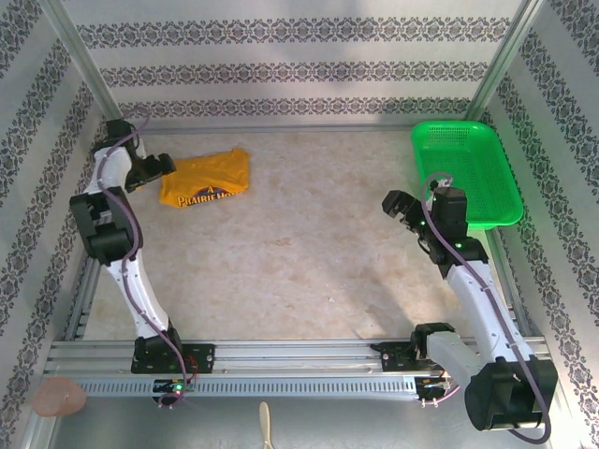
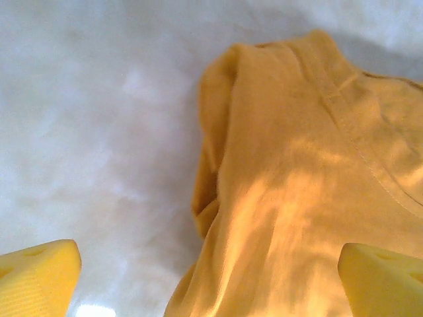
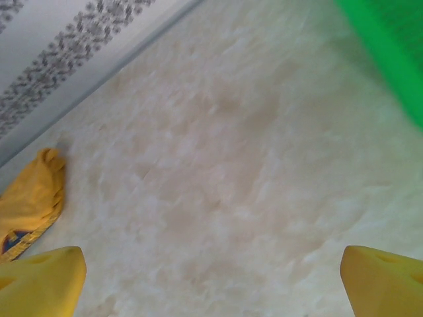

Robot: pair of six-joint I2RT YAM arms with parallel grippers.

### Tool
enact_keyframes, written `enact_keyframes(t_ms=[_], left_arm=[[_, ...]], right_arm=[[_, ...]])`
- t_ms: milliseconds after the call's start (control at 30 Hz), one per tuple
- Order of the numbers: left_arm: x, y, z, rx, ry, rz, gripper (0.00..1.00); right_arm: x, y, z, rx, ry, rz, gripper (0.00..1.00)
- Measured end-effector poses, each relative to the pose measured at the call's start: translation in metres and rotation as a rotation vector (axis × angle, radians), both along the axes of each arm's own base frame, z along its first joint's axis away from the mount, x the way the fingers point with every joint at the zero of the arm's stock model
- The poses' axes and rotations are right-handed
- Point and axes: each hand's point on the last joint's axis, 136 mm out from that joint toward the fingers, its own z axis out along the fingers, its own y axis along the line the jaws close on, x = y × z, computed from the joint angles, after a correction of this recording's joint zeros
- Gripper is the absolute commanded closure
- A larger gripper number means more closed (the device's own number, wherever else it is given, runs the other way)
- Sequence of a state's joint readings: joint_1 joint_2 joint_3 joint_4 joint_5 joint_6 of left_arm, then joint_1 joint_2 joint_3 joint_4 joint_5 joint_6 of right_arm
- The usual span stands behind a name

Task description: Fold the inside-out t-shirt

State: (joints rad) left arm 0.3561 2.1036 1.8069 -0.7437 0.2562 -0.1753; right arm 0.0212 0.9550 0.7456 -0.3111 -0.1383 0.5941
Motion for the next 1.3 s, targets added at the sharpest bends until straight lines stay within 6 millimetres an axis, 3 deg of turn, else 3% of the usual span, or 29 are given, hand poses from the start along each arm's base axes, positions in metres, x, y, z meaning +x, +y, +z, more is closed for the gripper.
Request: enact_keyframes(t_ms=[67, 167, 267, 367, 433, 533, 633, 700, 767, 833, 1000, 1133, 1300], left_arm=[[-0.008, 0.003, 0.032, 0.001, -0.083, 0.04, 0.0], [-0.021, -0.01, 0.091, 0.016, -0.255, 0.048, 0.0], [-0.046, -0.046, 0.14, 0.058, -0.428, -0.008, 0.0], [-0.079, -0.094, 0.158, 0.108, -0.57, -0.096, 0.0], [-0.102, -0.12, 0.148, 0.146, -0.636, -0.152, 0.0], [-0.13, -0.137, 0.105, 0.208, -0.687, -0.176, 0.0], [-0.146, -0.139, 0.033, 0.27, -0.674, -0.172, 0.01], [-0.156, -0.141, -0.024, 0.316, -0.557, -0.207, 0.01], [-0.157, -0.143, -0.055, 0.354, -0.475, -0.247, 0.01], [-0.146, -0.144, -0.058, 0.397, -0.493, -0.272, 0.01], [-0.114, -0.146, -0.041, 0.46, -0.648, -0.278, 0.01], [-0.111, -0.148, -0.045, 0.469, -0.66, -0.299, 0.01], [-0.091, -0.14, -0.023, 0.467, -0.717, -0.274, 0.01]], right_arm=[[0.003, -0.016, 0.007, -0.075, -0.016, -0.06, 0.02], [0.005, -0.04, 0.007, -0.191, -0.021, -0.155, 0.02], [0.007, -0.061, -0.003, -0.313, -0.029, -0.22, 0.02], [0.006, -0.073, -0.023, -0.41, -0.016, -0.24, 0.02], [0.005, -0.077, -0.036, -0.456, -0.015, -0.236, 0.02], [0.008, -0.079, -0.052, -0.506, -0.018, -0.217, 0.02], [0.017, -0.078, -0.067, -0.554, -0.03, -0.189, 0.02], [0.022, -0.075, -0.079, -0.583, -0.046, -0.165, 0.02], [0.026, -0.074, -0.089, -0.621, -0.068, -0.15, 0.02], [0.036, -0.071, -0.086, -0.633, -0.133, -0.141, 0.02], [0.056, -0.061, -0.089, -0.631, -0.288, -0.101, 0.02], [0.065, -0.055, -0.085, -0.619, -0.354, -0.056, 0.02], [0.075, -0.048, -0.083, -0.597, -0.358, -0.01, 0.02]])
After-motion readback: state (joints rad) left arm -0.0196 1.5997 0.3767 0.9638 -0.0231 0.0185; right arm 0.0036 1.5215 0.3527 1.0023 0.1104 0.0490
